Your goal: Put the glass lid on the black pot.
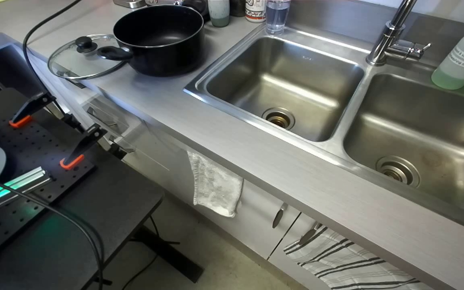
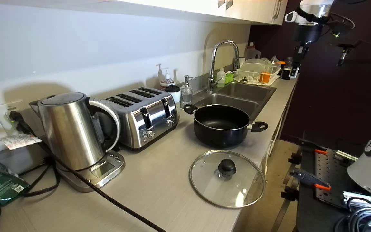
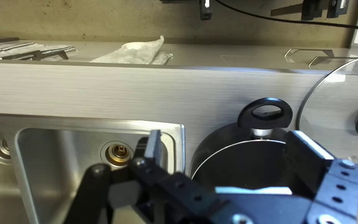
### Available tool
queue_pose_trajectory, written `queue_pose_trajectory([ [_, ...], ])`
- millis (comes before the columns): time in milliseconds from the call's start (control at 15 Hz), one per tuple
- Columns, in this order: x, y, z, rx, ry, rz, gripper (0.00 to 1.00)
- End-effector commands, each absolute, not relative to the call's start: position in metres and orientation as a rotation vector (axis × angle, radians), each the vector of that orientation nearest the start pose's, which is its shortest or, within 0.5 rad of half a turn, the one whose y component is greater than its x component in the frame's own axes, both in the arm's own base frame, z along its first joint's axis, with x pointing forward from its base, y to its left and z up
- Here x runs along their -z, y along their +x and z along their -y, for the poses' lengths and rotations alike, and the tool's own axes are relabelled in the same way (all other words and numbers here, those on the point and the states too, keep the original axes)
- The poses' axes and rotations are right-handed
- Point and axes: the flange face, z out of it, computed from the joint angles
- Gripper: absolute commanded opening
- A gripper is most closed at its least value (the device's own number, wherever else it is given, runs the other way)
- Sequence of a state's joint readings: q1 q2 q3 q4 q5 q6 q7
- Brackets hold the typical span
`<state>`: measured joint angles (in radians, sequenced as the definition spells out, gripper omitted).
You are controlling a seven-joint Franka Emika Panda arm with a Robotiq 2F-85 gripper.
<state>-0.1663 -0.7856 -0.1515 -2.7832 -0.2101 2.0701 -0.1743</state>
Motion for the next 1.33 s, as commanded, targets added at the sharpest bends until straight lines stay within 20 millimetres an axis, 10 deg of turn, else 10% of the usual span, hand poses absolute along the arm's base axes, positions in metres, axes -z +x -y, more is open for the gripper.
queue_pose_trajectory([
  [0, -0.422, 0.309, 0.083, 0.06, -3.248, 0.123, 1.0],
  [1267, -0.294, 0.35, -0.116, -0.283, -2.999, 1.342, 1.0],
])
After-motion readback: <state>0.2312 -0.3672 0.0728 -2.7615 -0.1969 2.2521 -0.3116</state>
